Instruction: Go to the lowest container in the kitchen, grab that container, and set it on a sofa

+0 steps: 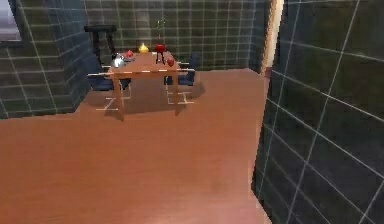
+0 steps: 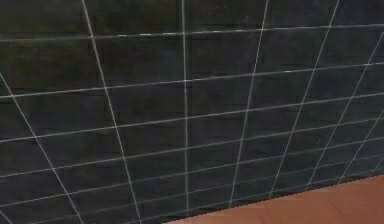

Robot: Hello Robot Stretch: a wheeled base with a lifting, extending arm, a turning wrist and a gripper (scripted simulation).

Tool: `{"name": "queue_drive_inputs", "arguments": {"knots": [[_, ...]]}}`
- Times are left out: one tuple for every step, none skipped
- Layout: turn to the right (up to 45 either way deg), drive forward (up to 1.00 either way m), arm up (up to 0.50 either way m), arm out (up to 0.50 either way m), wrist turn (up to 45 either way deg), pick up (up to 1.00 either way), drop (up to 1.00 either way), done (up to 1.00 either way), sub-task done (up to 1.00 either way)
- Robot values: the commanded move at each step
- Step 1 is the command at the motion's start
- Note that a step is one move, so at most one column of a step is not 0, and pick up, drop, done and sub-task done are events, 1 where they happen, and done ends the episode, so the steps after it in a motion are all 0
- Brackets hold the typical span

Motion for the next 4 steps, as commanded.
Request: {"name": "queue_drive_inputs", "arguments": {"knots": [[0.0,1.00,0.00,0.00,0.0,0.00,0.00,0.00,0.00],[0.0,0.55,0.00,0.00,0.0,0.00,0.00,0.00,0.00],[21.0,0.00,0.00,0.00,0.0,0.00,0.00,0.00,0.00],[0.0,1.00,0.00,0.00,0.0,0.00,0.00,0.00,0.00]]}}
